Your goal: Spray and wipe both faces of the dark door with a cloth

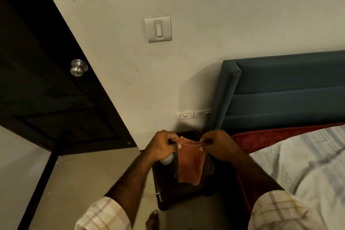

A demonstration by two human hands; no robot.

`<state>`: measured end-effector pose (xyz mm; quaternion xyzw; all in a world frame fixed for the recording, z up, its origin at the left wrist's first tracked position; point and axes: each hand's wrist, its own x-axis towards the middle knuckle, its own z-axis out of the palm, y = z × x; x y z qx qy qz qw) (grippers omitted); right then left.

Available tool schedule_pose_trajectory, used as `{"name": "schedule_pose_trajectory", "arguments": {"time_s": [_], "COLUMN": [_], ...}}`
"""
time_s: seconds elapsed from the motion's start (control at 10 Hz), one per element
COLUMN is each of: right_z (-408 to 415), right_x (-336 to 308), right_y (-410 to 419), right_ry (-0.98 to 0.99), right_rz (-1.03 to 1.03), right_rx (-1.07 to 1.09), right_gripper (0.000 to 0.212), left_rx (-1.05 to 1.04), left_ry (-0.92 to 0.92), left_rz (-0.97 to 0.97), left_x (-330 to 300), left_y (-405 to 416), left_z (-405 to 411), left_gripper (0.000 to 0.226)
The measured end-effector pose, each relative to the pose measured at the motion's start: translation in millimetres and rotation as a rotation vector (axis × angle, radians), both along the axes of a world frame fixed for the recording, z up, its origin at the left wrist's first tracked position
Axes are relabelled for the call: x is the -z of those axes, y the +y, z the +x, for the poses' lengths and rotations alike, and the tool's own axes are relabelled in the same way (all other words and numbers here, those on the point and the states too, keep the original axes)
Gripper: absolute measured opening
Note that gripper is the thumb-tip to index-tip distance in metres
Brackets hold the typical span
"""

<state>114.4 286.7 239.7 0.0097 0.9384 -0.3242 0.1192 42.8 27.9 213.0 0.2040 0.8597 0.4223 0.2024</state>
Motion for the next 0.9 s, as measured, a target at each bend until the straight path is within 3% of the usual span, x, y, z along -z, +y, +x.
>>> {"name": "schedule_pose_trajectory", "arguments": {"time_s": [0.1, 0.2, 0.4, 0.6, 0.8, 0.9], "right_z": [6, 2, -23, -56, -73, -74], "right_x": [16, 44, 123, 180, 203, 209], "right_y": [1, -4, -18, -24, -30, -33], "right_ry": [-0.088, -0.176, -0.194, -0.184, -0.2, -0.163], "right_rz": [-0.014, 0.015, 0.138, 0.094, 0.007, 0.026], "right_rx": [-0.033, -0.029, 0.093, 0.314, 0.32, 0.34], "right_gripper": [0.01, 0.009, 0.017, 0.026, 0.049, 0.034], "left_rx": [0.069, 0.092, -0.069, -0.389, -0.381, -0.381], "left_ry": [-0.168, -0.218, -0.269, -0.337, -0.225, -0.217], "left_rz": [-0.057, -0.182, -0.324, -0.22, -0.177, -0.189], "left_x": [16, 38, 106, 170, 190, 189], "left_y": [-8, -3, 23, 44, 57, 56], "left_z": [4, 2, -11, -34, -29, -29], "left_gripper": [0.026, 0.026, 0.006, 0.014, 0.032, 0.027]}}
